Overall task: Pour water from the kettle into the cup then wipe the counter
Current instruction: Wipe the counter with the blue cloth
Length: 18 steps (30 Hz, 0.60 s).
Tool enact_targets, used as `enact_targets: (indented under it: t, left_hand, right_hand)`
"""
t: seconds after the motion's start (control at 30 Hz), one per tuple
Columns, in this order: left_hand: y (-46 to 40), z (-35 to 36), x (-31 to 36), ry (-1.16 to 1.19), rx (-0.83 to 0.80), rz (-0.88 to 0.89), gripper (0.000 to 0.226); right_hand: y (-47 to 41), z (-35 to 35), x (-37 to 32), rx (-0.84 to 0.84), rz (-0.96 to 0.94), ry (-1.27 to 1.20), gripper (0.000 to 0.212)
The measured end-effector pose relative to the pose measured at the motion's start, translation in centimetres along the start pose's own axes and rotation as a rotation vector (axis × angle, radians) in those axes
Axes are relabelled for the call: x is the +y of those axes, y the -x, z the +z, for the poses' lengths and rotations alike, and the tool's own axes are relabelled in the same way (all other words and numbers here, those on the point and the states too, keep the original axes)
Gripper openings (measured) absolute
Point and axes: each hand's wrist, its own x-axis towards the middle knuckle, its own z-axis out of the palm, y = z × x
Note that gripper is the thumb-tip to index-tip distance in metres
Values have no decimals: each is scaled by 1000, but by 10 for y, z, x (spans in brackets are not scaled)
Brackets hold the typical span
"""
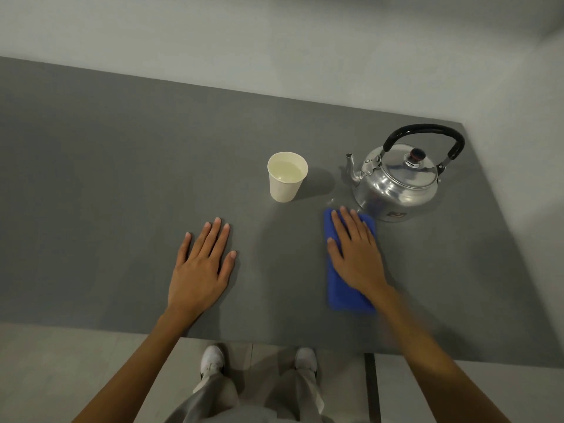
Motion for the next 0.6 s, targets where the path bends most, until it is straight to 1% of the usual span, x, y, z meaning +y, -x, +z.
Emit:
enact_targets:
  t: [0.1, 0.17, 0.27, 0.4, 0.5, 0.6]
  left_hand:
    - [0, 0, 0, 6, 1, -1, 61]
    - [1, 1, 0, -10, 1, 1, 61]
    - [0, 0, 0, 0, -2, -2, 61]
    - [1, -1, -1, 10, 2, -2, 62]
    - [1, -1, -1, 13, 5, 4, 62]
    - [1, 0, -1, 5, 2, 9, 61]
  right_hand:
    - [-30, 7, -18, 18, 45, 18, 57]
    - [-37, 13, -37, 9, 41, 29, 58]
    - [-28, 23, -69, -1, -35, 38, 59]
    - [10, 32, -100, -52, -163, 19, 59]
    - [49, 28, -90, -121, -208, 22, 57]
    - [82, 15, -55, -170, -223, 13, 55]
